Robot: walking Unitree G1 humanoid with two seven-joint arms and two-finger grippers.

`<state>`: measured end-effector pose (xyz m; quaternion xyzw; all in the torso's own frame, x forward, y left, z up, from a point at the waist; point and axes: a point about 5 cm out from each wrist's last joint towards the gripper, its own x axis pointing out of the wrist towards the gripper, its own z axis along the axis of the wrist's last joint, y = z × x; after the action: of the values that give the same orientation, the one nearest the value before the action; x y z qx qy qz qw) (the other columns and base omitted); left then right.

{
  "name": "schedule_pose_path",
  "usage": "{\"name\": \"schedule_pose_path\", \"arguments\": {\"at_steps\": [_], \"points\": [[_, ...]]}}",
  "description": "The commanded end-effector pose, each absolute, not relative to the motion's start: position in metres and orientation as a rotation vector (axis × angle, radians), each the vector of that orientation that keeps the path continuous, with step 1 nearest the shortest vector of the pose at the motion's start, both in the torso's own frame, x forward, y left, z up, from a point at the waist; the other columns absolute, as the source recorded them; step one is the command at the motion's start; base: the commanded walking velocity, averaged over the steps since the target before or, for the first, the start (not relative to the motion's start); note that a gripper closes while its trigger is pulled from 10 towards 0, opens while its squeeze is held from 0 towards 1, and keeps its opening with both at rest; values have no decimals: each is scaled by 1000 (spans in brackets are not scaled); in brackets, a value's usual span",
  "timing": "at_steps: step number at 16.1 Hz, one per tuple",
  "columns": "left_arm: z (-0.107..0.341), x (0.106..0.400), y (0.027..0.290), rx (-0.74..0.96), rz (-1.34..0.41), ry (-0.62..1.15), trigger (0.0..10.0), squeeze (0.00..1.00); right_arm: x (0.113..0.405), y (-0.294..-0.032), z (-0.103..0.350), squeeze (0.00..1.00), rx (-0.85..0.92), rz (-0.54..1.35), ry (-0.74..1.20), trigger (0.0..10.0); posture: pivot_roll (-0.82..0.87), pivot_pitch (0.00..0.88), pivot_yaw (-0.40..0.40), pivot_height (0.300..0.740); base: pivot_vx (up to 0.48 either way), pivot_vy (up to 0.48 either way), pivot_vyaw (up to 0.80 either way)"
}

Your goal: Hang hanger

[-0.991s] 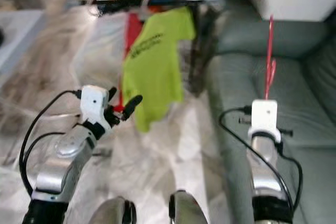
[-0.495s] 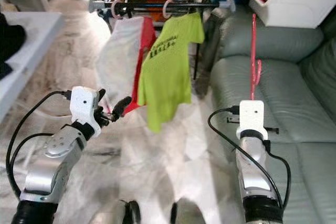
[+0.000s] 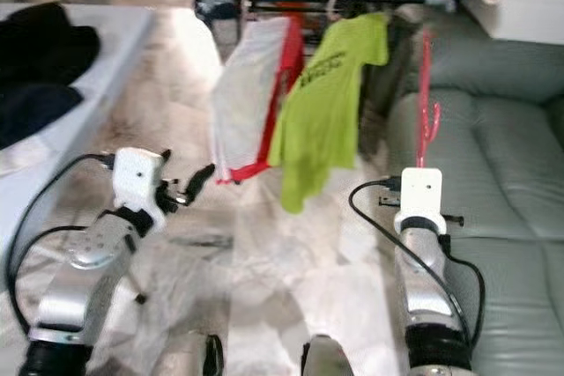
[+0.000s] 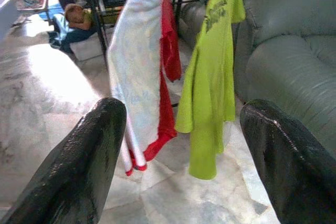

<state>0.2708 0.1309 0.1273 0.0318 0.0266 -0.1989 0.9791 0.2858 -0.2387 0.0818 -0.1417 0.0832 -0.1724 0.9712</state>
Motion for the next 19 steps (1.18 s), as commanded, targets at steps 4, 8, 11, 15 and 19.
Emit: {"name": "schedule_pose_path", "arguments": {"at_steps": [4, 8, 11, 15, 19], "points": [[129, 272, 130, 67, -409, 39, 10000, 0, 282, -241, 68, 0, -239, -335, 270, 10000, -19, 120, 1, 740, 0, 0, 0], [128, 272, 129, 64, -415, 37, 10000, 0, 282, -241, 66, 0, -220, -340, 279, 10000, -22, 119, 2, 740, 0, 0, 0], [129, 271, 127, 55, -443, 30, 10000, 0, 284, -240, 63, 0, -202, -325, 312, 10000, -22, 120, 1, 740, 442, 0, 0], [129, 270, 125, 51, -449, 30, 10000, 0, 290, -240, 60, 0, -180, -306, 354, 10000, -22, 122, 3, 740, 472, 0, 0], [128, 271, 124, 74, -392, 31, 10000, 0, 289, -237, 59, 0, -186, -271, 350, 10000, -17, 122, 1, 740, 118, 0, 0]]}}
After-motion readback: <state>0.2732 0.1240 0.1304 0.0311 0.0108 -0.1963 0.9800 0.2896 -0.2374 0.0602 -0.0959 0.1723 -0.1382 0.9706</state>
